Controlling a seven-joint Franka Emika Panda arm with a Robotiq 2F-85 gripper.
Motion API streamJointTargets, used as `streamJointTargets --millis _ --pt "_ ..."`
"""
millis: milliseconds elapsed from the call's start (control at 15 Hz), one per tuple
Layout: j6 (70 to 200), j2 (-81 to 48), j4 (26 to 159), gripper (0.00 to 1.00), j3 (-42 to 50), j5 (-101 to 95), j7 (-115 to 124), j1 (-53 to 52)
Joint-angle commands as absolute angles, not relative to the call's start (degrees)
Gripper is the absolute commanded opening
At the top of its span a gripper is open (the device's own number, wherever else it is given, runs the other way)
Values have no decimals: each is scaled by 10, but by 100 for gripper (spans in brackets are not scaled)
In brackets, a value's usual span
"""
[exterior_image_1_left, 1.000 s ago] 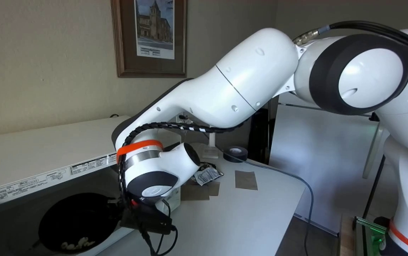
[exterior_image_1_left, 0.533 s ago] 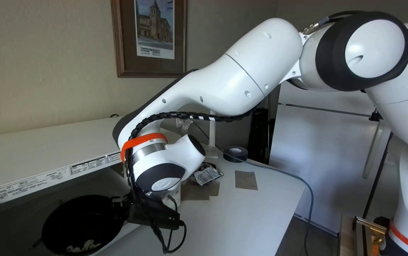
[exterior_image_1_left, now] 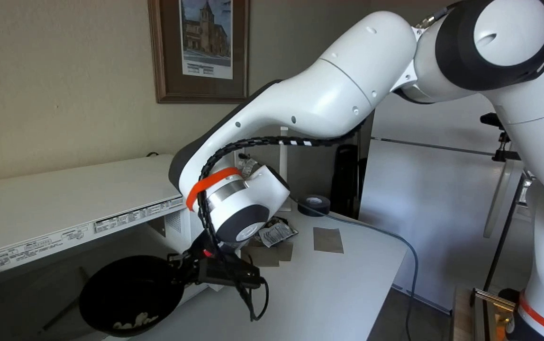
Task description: Press the open button to open the microwave, remove the black bowl and then put it on the countertop
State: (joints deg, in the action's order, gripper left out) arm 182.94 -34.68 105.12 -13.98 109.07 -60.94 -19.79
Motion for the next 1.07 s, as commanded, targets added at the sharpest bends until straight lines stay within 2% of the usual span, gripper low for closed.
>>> streamJointTargets --millis 0,400,1000 --pt "1811 -286 1152 2 -181 1012 -564 -152" --pt "1761 -218 1259 2 -200 904 -518 -111" --pt "1625 -110 1385 2 -120 643 -357 -95"
